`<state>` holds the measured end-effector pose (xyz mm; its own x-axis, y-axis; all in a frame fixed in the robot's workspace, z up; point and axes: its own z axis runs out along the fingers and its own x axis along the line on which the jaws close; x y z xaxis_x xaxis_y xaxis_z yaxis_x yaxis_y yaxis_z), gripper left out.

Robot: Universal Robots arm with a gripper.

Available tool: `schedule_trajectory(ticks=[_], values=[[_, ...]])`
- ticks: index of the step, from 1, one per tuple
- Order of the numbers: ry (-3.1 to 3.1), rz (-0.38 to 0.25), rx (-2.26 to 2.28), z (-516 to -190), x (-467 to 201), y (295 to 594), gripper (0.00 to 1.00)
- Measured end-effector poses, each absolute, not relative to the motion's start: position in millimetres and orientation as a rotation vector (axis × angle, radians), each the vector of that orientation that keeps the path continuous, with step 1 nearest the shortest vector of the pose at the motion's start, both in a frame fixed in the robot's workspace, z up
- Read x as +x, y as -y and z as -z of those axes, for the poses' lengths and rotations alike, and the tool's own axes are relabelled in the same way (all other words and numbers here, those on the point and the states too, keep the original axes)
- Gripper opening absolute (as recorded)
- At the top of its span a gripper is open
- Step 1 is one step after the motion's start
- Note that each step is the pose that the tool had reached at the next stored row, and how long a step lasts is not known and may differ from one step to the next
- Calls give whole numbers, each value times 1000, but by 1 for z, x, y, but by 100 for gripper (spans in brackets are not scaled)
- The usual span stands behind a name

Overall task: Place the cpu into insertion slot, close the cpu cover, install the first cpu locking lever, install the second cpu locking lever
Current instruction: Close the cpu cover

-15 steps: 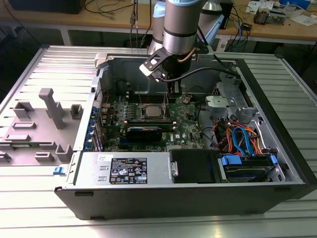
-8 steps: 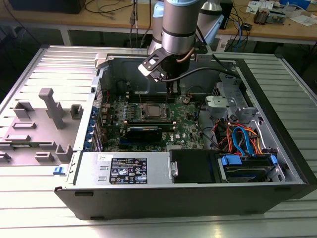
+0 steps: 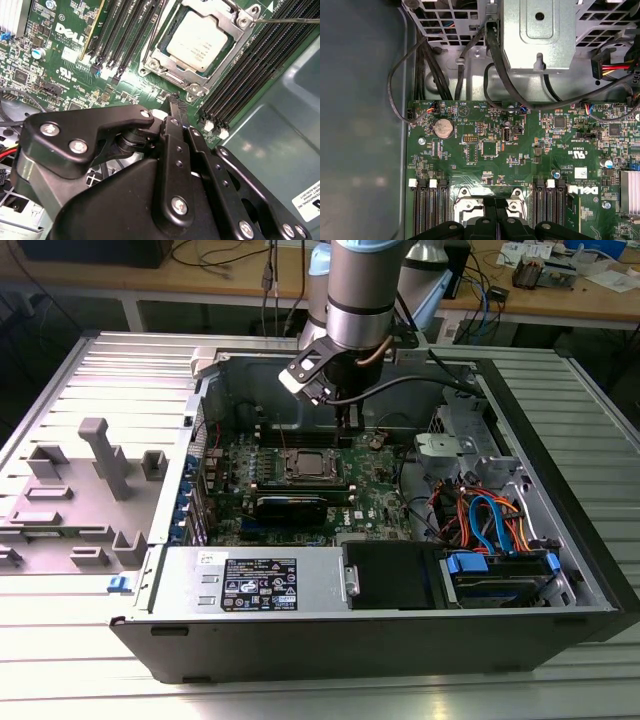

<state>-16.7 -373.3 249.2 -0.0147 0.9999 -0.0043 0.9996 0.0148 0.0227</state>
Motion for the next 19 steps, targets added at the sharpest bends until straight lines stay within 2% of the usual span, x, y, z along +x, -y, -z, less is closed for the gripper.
schedule_trajectory(ticks=[19], values=[[-2230,-23,2184,-233,-74,373,11]])
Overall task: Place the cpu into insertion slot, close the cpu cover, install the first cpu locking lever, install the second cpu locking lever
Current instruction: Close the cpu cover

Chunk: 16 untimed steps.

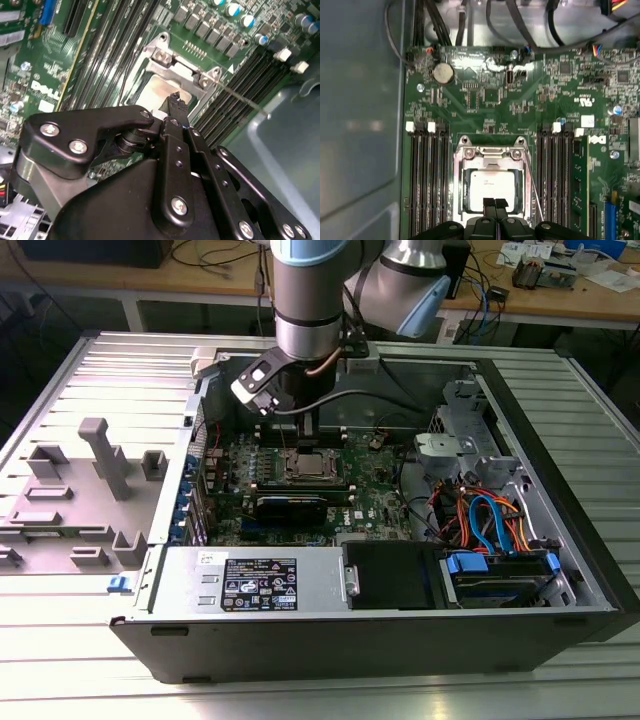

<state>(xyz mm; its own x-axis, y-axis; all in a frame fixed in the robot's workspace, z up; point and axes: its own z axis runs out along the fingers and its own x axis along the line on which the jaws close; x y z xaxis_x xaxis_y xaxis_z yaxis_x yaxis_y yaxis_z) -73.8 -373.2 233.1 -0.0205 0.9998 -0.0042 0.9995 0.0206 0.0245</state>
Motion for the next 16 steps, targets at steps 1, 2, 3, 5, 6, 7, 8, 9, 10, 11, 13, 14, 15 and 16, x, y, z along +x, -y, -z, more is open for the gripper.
schedule_trajectory(ticks=[1,2,3,5,6,7,8,9,10,11,13,14,15,16], values=[[-2230,-23,2184,-230,-76,373,11],[-2230,-23,2184,-229,-76,373,11],[-2230,-23,2184,-227,-77,373,11],[-2230,-23,2184,-224,-79,373,11],[-2230,-22,2184,-223,-80,373,11],[-2230,-23,2184,-223,-81,373,11],[-2230,-23,2184,-223,-81,373,11],[-2230,-23,2184,-223,-81,373,11],[-2231,-23,2184,-223,-81,373,11],[-2230,-23,2184,-222,-81,373,11],[-2230,-23,2184,-222,-81,373,11],[-2230,-23,2184,-222,-81,373,11],[-2230,-23,2184,-222,-82,373,11],[-2230,-23,2184,-222,-83,373,11]])
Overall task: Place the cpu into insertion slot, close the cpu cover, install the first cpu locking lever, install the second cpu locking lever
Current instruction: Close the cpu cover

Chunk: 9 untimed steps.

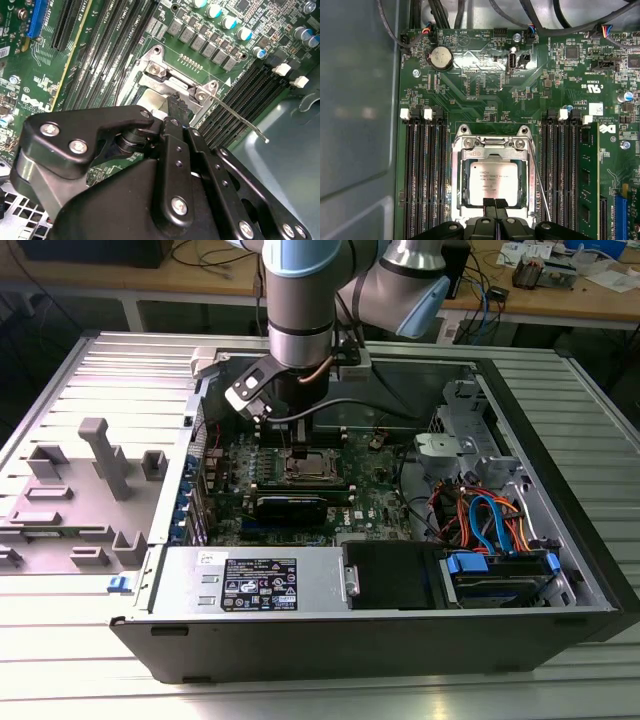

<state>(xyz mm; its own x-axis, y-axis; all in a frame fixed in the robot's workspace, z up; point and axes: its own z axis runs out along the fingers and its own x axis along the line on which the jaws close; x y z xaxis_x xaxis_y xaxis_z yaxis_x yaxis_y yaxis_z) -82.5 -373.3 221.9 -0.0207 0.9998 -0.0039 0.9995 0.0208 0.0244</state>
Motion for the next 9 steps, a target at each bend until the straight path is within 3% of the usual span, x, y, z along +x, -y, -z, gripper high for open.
schedule_trajectory(ticks=[9], values=[[-2231,-23,2184,-212,-88,373,11]])
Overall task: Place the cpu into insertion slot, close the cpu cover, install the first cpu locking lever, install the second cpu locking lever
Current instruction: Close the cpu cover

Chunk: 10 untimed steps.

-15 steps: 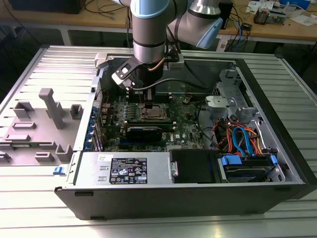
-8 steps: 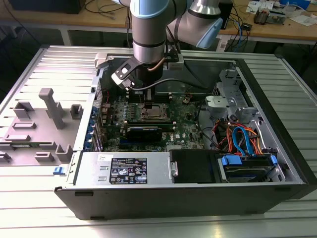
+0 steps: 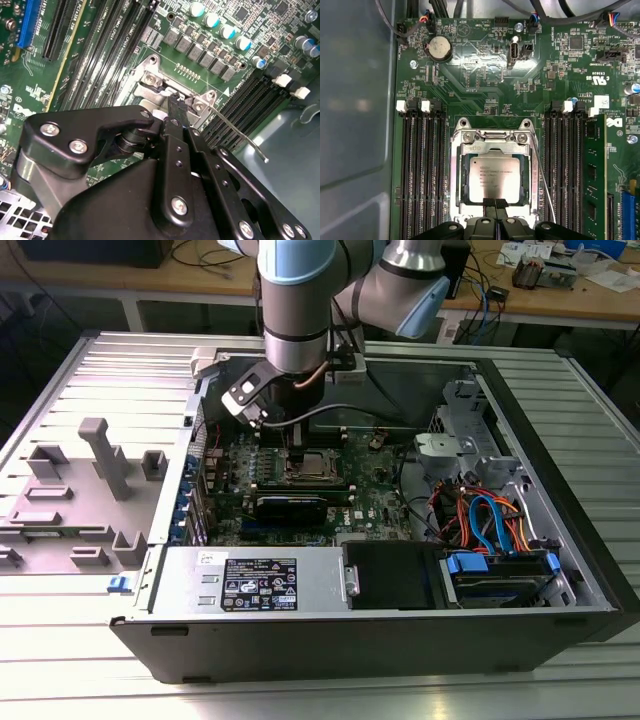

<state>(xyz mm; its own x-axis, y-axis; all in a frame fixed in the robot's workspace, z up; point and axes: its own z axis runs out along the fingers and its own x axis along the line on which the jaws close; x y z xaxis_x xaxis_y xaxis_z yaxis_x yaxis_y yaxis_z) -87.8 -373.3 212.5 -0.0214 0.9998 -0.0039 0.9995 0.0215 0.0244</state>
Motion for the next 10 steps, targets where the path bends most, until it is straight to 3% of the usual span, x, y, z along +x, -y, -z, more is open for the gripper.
schedule_trajectory(ticks=[10], values=[[-2232,-22,2181,-210,-90,373,11]])
